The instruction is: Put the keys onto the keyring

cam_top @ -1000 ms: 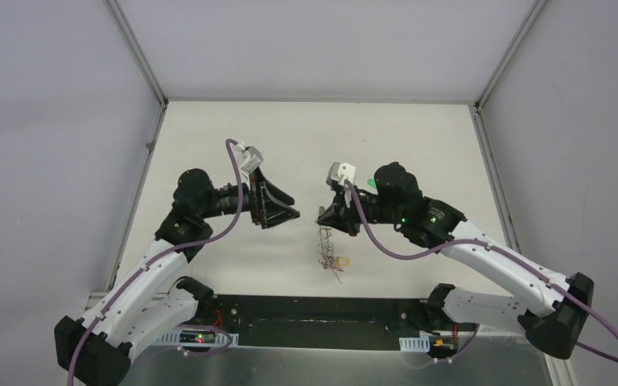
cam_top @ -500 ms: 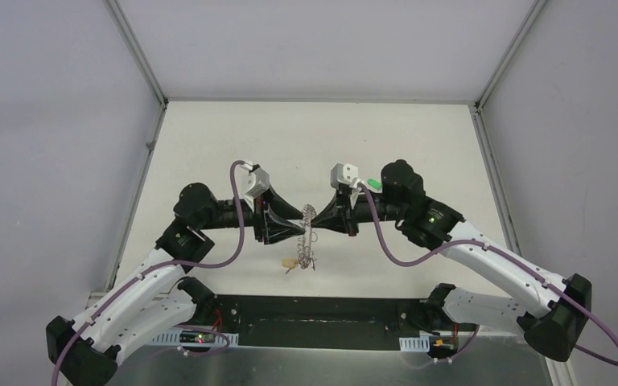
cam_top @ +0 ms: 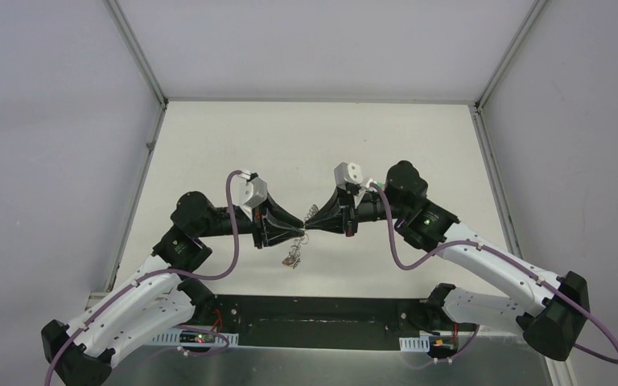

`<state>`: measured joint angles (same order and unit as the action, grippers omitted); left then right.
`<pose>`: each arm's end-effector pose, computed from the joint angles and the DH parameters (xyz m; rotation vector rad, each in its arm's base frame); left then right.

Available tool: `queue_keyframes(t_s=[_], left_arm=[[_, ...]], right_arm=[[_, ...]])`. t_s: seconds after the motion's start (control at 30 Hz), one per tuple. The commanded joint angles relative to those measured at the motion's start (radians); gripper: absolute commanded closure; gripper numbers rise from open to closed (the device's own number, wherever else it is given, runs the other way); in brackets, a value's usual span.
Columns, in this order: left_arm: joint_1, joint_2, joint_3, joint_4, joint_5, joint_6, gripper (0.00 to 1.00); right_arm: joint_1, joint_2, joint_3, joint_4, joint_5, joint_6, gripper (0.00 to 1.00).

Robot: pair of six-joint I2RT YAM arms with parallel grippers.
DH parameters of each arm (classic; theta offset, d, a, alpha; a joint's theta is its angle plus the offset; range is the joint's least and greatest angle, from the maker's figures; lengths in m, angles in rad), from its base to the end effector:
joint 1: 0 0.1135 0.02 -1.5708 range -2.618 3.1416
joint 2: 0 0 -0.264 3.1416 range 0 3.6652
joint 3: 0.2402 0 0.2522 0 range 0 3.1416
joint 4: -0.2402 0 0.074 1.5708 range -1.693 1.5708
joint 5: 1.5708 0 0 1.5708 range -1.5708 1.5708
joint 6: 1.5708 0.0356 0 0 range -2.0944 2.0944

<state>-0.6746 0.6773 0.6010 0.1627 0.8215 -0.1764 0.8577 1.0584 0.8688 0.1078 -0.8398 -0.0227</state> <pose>0.1094 -0.1209 0.3286 1.0573 1.2747 -1.2668 0.1369 0.1988 0.3484 -1.3290 1.2144 1.3015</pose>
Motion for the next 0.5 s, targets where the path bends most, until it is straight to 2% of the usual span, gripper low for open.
queue_keyframes(t_s=[0.0, 0.2, 0.47], left_arm=[[-0.009, -0.01, -0.018, 0.016, -0.044, 0.026, 0.75], [-0.01, -0.005, -0.003, 0.015, -0.06, 0.015, 0.82], [-0.012, 0.012, 0.014, 0.025, -0.057, -0.017, 0.81]], right_arm=[[-0.005, -0.008, 0.013, 0.119, -0.046, 0.02, 1.0], [-0.005, -0.006, 0.005, 0.121, -0.05, 0.02, 1.0], [-0.005, -0.002, 0.003, 0.128, -0.055, 0.053, 1.0]])
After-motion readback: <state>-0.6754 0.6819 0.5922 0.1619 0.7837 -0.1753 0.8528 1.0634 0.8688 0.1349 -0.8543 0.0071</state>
